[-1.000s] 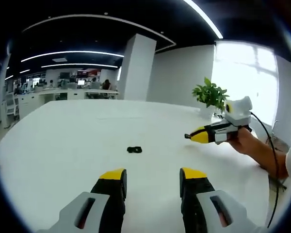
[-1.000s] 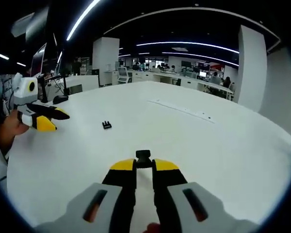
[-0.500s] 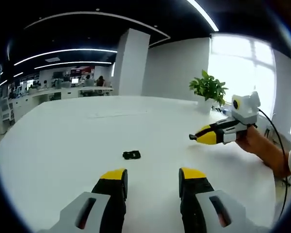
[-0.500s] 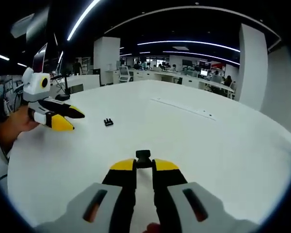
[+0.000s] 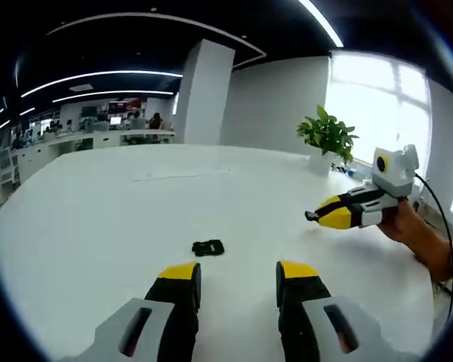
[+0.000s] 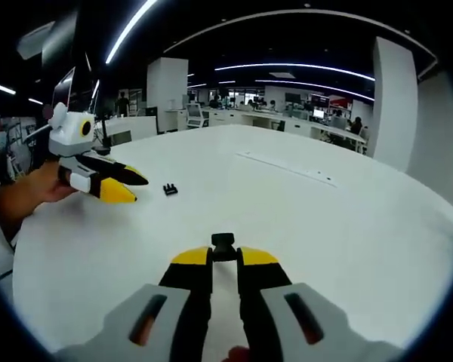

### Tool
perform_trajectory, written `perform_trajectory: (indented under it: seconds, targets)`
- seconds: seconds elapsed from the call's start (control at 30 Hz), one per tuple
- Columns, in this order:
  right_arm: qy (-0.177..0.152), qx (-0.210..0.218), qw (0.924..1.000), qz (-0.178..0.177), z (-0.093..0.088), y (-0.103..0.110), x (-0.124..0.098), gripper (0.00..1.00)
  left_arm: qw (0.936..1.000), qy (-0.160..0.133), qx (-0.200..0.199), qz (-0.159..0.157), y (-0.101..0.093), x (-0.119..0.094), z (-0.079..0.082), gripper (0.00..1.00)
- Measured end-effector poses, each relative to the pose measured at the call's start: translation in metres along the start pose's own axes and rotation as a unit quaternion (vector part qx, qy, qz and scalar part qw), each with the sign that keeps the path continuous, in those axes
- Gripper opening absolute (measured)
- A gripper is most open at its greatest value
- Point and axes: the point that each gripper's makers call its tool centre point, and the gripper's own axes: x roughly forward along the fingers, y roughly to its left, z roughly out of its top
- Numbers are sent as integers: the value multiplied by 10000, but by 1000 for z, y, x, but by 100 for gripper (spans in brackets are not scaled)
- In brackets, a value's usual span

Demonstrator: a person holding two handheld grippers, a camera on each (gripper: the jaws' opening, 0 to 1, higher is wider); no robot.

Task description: Snap the two parts of the plastic buckle together until the buckle closes and remains connected.

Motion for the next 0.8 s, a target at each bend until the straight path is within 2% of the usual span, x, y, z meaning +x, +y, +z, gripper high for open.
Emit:
perform_trajectory:
  seconds: [0.4, 0.8]
  targets:
    - [23, -5, 10000, 25, -2, 1, 1, 13, 9998, 190, 78, -52, -2, 19, -4, 40]
    - [10, -32, 10000, 24, -1, 1, 0, 13, 9995, 207, 227, 78, 7, 35, 4, 40]
